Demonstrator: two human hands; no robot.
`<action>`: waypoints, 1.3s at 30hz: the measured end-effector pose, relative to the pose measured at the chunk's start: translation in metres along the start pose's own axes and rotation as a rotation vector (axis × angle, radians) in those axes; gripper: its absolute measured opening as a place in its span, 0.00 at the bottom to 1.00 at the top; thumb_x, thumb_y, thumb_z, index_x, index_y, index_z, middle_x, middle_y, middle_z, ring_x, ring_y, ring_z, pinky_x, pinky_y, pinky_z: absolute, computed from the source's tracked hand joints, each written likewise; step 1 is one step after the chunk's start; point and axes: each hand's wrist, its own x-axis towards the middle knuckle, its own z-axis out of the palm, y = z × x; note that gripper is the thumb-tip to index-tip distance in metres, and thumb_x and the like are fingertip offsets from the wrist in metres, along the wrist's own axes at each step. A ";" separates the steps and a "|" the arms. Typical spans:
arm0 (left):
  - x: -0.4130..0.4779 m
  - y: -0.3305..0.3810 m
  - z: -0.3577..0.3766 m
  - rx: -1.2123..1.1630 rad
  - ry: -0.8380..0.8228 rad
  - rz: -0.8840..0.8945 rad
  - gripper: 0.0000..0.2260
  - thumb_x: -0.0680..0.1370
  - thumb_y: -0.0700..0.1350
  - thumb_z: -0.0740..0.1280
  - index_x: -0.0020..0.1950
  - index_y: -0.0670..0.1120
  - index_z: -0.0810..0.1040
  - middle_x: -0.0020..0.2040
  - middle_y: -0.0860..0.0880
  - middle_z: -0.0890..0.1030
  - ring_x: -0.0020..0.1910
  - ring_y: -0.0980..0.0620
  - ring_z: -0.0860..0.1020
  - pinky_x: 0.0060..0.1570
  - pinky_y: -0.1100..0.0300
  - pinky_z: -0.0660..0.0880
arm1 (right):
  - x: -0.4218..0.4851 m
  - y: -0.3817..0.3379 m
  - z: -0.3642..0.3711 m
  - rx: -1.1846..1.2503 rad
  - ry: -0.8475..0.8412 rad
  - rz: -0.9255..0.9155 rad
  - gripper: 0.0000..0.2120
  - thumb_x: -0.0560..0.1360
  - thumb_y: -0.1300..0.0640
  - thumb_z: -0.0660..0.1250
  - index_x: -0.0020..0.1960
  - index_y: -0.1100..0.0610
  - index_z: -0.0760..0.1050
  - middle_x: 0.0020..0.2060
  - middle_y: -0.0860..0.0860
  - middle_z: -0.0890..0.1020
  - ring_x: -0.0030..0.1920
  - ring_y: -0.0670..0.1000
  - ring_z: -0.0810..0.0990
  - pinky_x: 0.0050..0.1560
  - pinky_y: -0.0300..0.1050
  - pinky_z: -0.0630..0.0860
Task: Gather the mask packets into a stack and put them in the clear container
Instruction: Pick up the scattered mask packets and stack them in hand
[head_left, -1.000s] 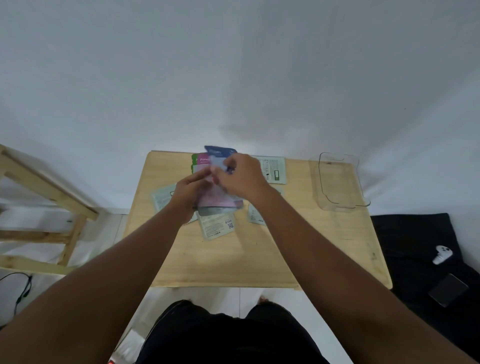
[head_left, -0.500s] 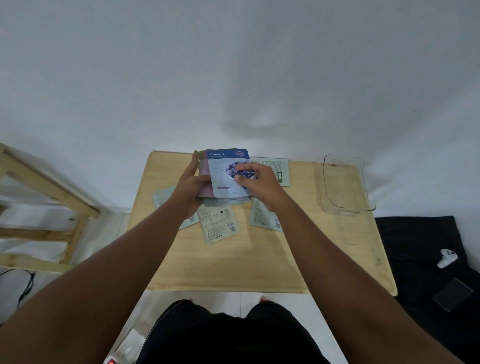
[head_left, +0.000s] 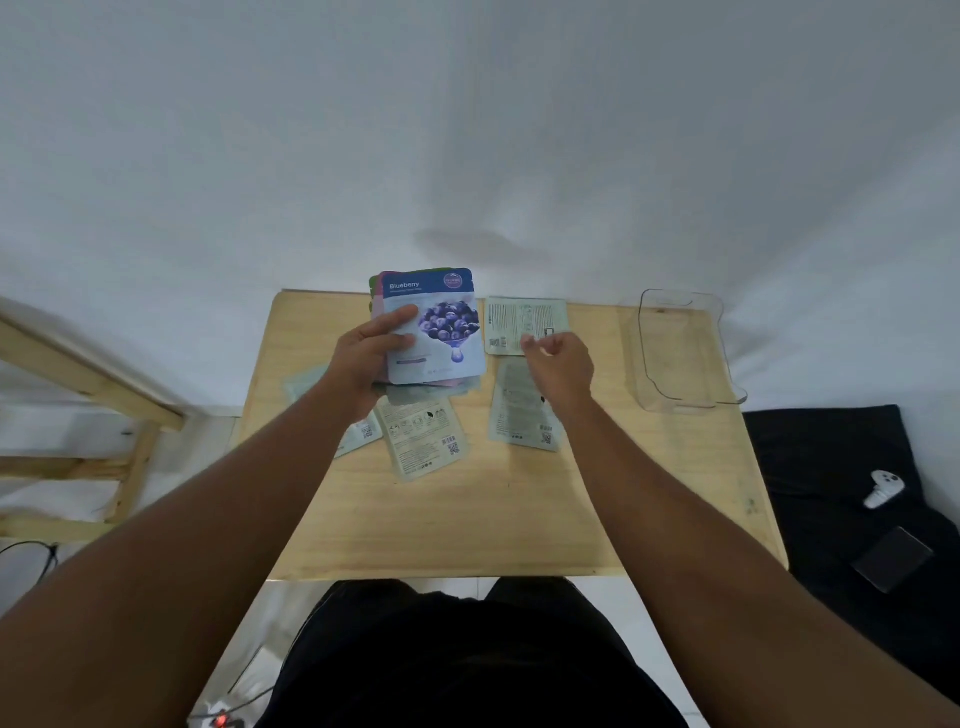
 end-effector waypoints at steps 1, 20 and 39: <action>0.002 -0.003 -0.002 0.005 0.011 -0.006 0.16 0.73 0.34 0.70 0.53 0.52 0.86 0.52 0.52 0.86 0.46 0.47 0.83 0.37 0.55 0.81 | 0.001 0.017 0.001 -0.117 -0.009 0.032 0.17 0.70 0.41 0.74 0.49 0.51 0.75 0.51 0.49 0.79 0.56 0.53 0.80 0.57 0.51 0.79; -0.010 -0.015 -0.011 0.019 0.049 -0.043 0.17 0.72 0.31 0.70 0.55 0.49 0.86 0.56 0.49 0.84 0.50 0.44 0.82 0.36 0.57 0.81 | -0.022 0.060 -0.003 -0.081 -0.052 0.070 0.15 0.70 0.67 0.72 0.52 0.53 0.79 0.53 0.48 0.81 0.49 0.50 0.81 0.47 0.42 0.79; -0.044 0.009 -0.003 0.022 -0.047 0.041 0.19 0.74 0.32 0.66 0.59 0.50 0.85 0.58 0.43 0.84 0.55 0.39 0.82 0.51 0.46 0.80 | -0.096 -0.097 0.003 -0.115 -0.210 -0.571 0.17 0.75 0.42 0.69 0.59 0.49 0.80 0.55 0.47 0.83 0.52 0.46 0.80 0.56 0.45 0.79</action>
